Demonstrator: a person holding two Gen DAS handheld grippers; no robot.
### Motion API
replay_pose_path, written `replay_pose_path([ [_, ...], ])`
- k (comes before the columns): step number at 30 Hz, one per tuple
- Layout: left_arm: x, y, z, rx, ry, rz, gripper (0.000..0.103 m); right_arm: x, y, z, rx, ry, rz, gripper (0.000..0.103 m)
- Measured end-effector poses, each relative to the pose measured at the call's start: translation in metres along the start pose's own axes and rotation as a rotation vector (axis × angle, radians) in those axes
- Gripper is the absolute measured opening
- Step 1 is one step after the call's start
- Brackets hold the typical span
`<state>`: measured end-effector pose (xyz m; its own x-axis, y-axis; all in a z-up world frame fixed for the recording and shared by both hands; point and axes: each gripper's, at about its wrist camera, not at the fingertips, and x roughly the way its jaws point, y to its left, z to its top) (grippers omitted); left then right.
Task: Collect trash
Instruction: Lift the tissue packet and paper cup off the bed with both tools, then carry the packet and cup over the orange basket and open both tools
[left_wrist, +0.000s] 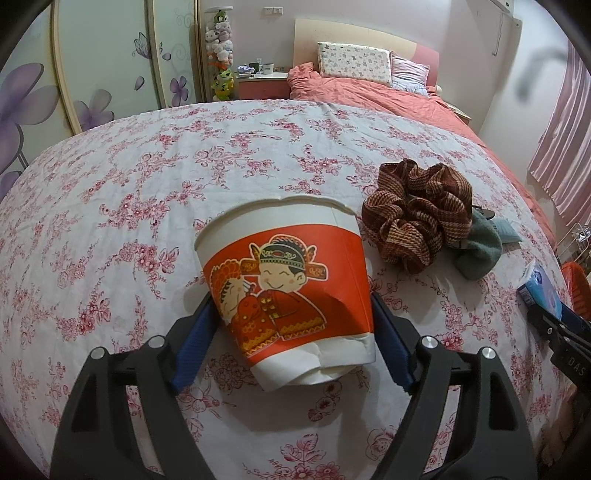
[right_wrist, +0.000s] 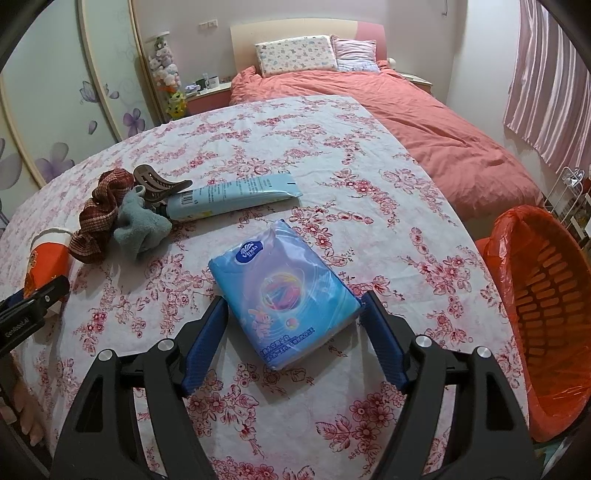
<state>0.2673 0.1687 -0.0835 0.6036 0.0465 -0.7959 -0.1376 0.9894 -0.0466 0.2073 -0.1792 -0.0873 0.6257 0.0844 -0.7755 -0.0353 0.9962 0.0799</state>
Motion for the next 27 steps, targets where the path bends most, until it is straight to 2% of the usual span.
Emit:
replay_pose_path([
  [5, 0.000, 0.000, 0.000, 0.000, 0.000, 0.000, 0.078, 0.000, 0.000, 0.000, 0.000, 0.000, 0.001, 0.074],
  [8, -0.001, 0.001, 0.000, -0.008, -0.006, -0.002, 0.075, -0.001, 0.000, 0.000, 0.008, -0.006, -0.004, 0.068],
  [11, -0.003, 0.002, 0.000, -0.019, -0.015, -0.024, 0.075, -0.003, -0.003, 0.000, 0.025, -0.015, 0.015, 0.066],
  [15, -0.007, -0.002, -0.003, 0.001, -0.025, -0.016, 0.075, -0.005, -0.006, -0.001, 0.032, -0.021, 0.035, 0.064],
  [18, -0.016, -0.008, -0.005, 0.027, -0.047, -0.008, 0.074, -0.009, -0.008, -0.002, 0.033, -0.030, 0.037, 0.064],
  [27, -0.055, -0.033, -0.007, 0.069, -0.099, -0.056, 0.075, -0.046, -0.030, 0.000, 0.072, -0.120, 0.055, 0.064],
])
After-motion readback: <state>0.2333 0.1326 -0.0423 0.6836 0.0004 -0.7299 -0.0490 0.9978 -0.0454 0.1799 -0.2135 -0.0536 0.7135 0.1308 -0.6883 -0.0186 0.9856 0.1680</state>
